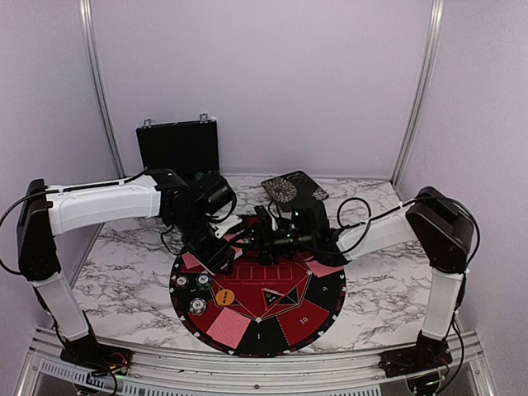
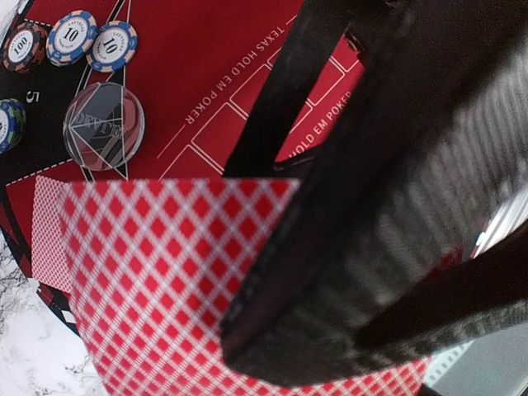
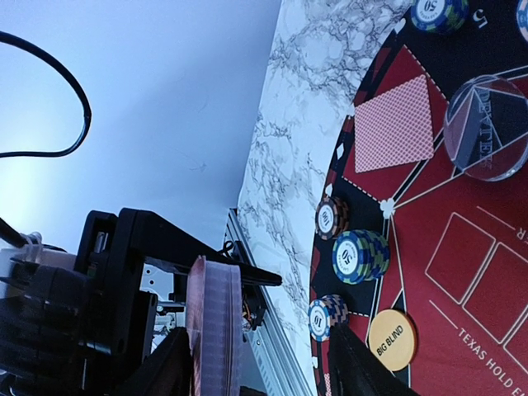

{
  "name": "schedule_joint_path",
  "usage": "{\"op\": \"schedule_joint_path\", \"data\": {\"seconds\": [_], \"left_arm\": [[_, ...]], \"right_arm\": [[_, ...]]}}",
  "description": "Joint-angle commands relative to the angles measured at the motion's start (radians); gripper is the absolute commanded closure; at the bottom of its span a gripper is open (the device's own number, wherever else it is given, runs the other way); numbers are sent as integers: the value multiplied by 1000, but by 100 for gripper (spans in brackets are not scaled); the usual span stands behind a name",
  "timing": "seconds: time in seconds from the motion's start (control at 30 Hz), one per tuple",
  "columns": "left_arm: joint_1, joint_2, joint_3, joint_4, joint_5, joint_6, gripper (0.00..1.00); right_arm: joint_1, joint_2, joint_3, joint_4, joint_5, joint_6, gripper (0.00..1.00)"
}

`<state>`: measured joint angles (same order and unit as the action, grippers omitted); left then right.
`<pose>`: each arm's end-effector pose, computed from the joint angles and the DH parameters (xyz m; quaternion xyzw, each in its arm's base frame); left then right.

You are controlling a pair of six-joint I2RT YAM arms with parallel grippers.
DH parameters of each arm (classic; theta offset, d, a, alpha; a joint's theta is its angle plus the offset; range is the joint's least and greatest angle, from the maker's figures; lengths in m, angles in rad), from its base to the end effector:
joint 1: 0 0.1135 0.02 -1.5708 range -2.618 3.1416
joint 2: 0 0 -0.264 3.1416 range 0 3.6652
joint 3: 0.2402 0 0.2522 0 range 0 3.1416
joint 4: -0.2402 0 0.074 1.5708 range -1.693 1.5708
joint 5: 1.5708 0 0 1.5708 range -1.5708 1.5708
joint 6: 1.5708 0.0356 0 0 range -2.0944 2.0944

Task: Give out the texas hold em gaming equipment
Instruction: Pick up the poker card from the face-down deck piles.

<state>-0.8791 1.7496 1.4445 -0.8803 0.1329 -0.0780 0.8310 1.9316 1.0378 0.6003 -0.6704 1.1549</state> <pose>0.2258 -0.2800 0.2557 0.3936 0.8968 -0.1458 0.1396 0.2607 0.3184 0.1777 -0.0713 0.7799 0.6158 0.0863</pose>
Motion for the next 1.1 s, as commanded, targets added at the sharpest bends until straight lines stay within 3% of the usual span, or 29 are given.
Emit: {"op": "schedule_joint_path", "data": {"seconds": [0.0, 1.07], "left_arm": [[-6, -29, 28, 4, 2, 9, 61], [-3, -19, 19, 4, -12, 14, 61]], "right_arm": [[-9, -16, 6, 1, 14, -14, 47], [-30, -124, -38, -25, 34, -29, 52]]}}
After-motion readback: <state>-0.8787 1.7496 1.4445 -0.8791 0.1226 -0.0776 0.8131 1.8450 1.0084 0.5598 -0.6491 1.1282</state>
